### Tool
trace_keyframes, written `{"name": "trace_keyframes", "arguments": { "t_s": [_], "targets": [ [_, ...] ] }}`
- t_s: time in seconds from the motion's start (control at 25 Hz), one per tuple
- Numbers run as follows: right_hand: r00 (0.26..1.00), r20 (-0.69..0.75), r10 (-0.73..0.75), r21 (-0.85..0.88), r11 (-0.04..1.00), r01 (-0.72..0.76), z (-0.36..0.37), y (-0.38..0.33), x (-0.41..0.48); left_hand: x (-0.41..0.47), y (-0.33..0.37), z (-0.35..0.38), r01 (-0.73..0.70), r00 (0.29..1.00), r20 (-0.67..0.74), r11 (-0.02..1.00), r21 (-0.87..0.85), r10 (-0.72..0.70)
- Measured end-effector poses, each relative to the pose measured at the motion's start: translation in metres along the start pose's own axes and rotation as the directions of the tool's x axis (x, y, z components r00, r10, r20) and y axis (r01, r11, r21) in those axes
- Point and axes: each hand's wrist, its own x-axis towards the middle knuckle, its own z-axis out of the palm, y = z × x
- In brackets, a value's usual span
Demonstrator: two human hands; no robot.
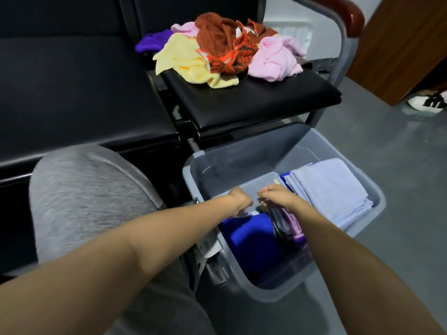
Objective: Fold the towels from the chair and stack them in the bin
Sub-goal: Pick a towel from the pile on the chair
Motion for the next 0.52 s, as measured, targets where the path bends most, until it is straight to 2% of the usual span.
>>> {"name": "trace_keyframes", "arguments": {
  "t_s": [0.12,0.24,0.32,0.4,0.52],
  "targets": [
    [0.994,-0.051,-0.098,0.107,0.989,0.103,0.005,-0.034,-0.001,-0.004,0.034,-0.012,-0.097,0.992,-0.101,0.951,-0.295,0.070],
    [0.929,-0.257,-0.264,0.162,0.936,0.311,-0.005,-0.084,0.001,-0.014,0.077,-0.047,-0.244,0.962,-0.229,0.845,-0.476,0.149],
    [0.867,-0.361,-0.345,0.092,0.911,0.401,-0.012,-0.122,0.006,-0.019,0.103,-0.079,-0.301,0.948,-0.254,0.796,-0.525,0.191],
    [0.814,-0.409,-0.411,-0.024,0.897,0.441,-0.019,-0.157,0.014,-0.030,0.122,-0.108,-0.241,0.970,-0.175,0.757,-0.608,0.168],
    [0.735,-0.442,-0.514,-0.208,0.856,0.473,-0.026,-0.199,0.025,-0.041,0.144,-0.147,-0.185,0.982,-0.074,0.779,-0.600,0.176]
  ]
}}
